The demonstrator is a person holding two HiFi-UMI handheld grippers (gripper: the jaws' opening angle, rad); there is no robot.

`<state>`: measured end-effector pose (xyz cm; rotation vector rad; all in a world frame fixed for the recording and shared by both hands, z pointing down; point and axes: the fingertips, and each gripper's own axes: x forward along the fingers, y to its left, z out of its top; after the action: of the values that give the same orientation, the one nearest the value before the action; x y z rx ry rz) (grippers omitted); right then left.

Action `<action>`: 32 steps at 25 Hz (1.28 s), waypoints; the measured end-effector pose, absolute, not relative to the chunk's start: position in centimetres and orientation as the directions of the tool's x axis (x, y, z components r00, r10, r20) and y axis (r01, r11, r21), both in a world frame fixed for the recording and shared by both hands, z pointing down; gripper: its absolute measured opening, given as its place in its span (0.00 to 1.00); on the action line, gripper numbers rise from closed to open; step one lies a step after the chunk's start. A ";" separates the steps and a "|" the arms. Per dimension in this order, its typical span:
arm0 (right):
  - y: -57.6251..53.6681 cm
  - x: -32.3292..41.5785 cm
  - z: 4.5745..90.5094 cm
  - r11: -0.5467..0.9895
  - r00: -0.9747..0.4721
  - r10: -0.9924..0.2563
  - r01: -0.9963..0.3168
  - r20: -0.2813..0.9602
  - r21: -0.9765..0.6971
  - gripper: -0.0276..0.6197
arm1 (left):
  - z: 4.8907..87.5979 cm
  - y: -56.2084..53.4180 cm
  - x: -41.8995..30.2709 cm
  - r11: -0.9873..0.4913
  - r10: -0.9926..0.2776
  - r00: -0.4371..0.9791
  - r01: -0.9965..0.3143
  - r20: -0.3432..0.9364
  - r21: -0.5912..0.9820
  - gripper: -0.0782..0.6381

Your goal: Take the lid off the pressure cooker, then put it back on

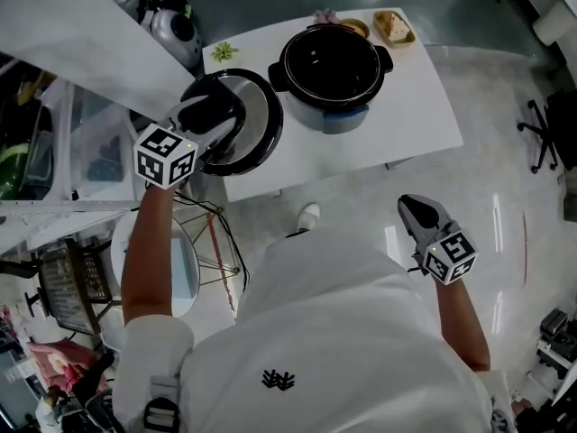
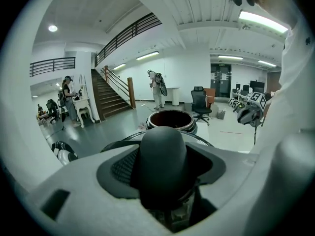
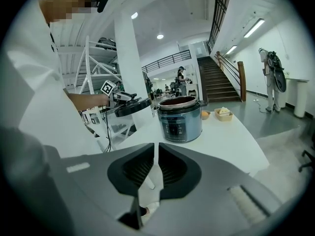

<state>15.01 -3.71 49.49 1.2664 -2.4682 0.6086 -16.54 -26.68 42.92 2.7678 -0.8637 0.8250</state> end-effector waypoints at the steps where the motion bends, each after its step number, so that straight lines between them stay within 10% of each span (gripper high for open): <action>1: -3.6 15.1 49.5 0.518 -0.563 -0.696 -0.823 0.445 -0.232 0.11 | 42.7 -26.9 -16.1 -0.834 -0.482 0.693 -0.551 0.536 -0.039 0.51; 32: 2.3 18.9 50.2 0.215 -0.321 -0.838 -0.938 0.442 -0.273 0.11 | 41.2 -33.9 1.8 -0.973 -0.211 0.807 -0.226 0.552 -0.042 0.51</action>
<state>18.87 2.30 50.20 1.6977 -2.2857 0.7406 1.79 -33.93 41.22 2.9610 -0.3583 0.8998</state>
